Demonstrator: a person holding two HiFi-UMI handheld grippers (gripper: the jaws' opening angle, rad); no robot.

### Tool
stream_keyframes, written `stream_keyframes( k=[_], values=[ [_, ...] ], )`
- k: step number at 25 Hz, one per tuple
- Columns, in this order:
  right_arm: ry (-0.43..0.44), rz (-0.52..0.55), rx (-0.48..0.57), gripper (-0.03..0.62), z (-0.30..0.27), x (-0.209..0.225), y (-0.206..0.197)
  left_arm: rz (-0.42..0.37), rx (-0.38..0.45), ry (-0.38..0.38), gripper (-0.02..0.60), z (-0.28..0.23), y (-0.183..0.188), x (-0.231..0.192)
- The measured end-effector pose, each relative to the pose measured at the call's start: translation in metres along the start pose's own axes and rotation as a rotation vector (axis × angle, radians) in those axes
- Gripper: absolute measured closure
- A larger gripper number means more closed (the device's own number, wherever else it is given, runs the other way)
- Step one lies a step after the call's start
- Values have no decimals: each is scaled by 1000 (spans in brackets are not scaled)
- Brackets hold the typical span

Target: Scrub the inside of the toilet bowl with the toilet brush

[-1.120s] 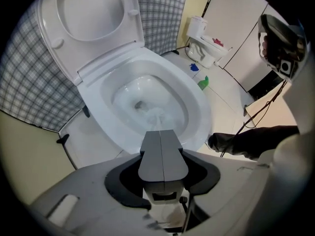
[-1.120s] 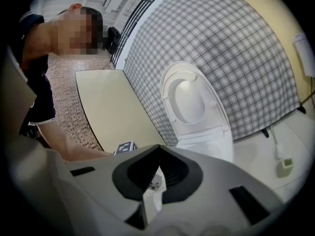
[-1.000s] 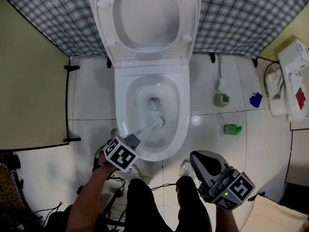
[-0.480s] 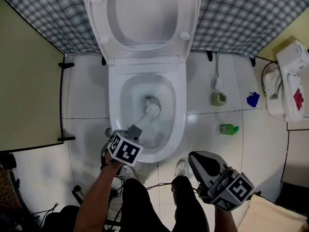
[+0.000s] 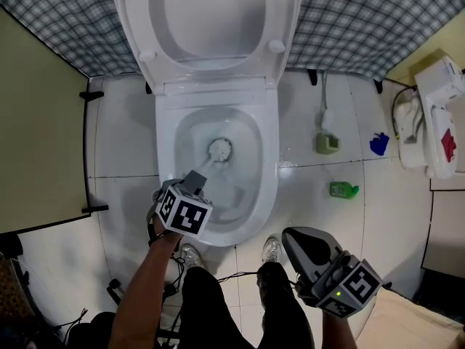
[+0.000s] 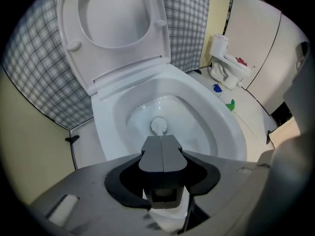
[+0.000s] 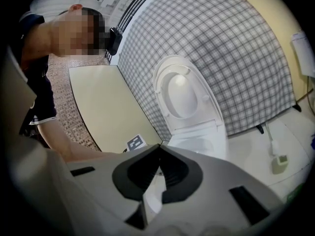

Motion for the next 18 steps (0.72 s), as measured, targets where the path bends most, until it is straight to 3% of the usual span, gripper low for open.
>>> stream_keyframes(
  k=[7,10,18],
  values=[
    [6,6,8,593,-6,-3,4,-37,-21,45,393,8,-5,-12],
    [13,3,12,593,-8,-8,5,-88,-70,35,393,12,-5,-10],
    [10,-1,35,594,-2,-14,6,-134,-143,19,393,22,-15,-5]
  ],
)
Point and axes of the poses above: the fingertips, and each gripper's own axes: z backward along the fingers, x to its right, y out of its top, the point moved 5 cm from there along z, backward along the fingers, and after that the axes turned 10 degrees about z, right-handed, at the moved point
